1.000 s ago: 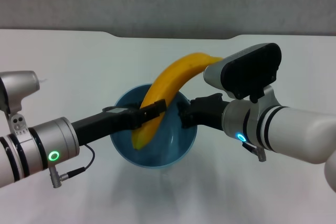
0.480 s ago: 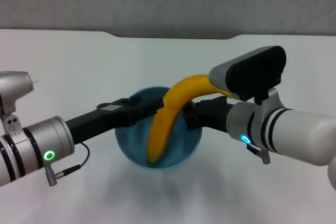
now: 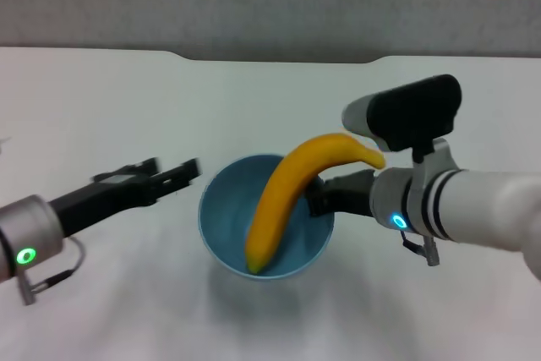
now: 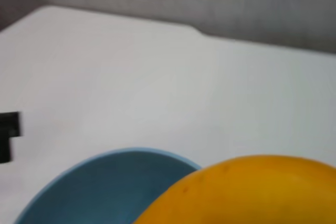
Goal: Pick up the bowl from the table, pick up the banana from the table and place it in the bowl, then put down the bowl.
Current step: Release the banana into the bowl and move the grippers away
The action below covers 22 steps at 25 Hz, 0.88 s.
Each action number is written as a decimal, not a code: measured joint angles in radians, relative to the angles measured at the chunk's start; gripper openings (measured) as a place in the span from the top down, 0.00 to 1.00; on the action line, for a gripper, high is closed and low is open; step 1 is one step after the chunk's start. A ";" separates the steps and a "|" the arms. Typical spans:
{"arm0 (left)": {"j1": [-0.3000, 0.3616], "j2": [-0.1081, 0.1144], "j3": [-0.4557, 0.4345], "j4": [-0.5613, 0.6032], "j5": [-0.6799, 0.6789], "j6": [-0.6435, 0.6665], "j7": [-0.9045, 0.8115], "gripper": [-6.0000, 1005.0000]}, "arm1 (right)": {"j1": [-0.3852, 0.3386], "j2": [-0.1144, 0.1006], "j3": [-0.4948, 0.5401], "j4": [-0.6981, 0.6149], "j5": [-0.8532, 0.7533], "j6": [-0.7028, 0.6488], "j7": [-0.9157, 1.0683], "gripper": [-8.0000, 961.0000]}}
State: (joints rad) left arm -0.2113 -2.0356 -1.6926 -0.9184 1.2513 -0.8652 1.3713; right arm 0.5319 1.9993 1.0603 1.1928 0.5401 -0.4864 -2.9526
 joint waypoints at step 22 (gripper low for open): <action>0.054 -0.001 -0.083 -0.005 0.217 0.233 -0.033 0.09 | 0.275 0.004 0.017 -0.391 0.301 -0.040 -0.048 0.95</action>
State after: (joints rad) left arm -0.1570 -2.0365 -1.7760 -0.9236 1.4687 -0.6325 1.3382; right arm 0.8067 2.0031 1.0775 0.8013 0.8416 -0.5266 -3.0005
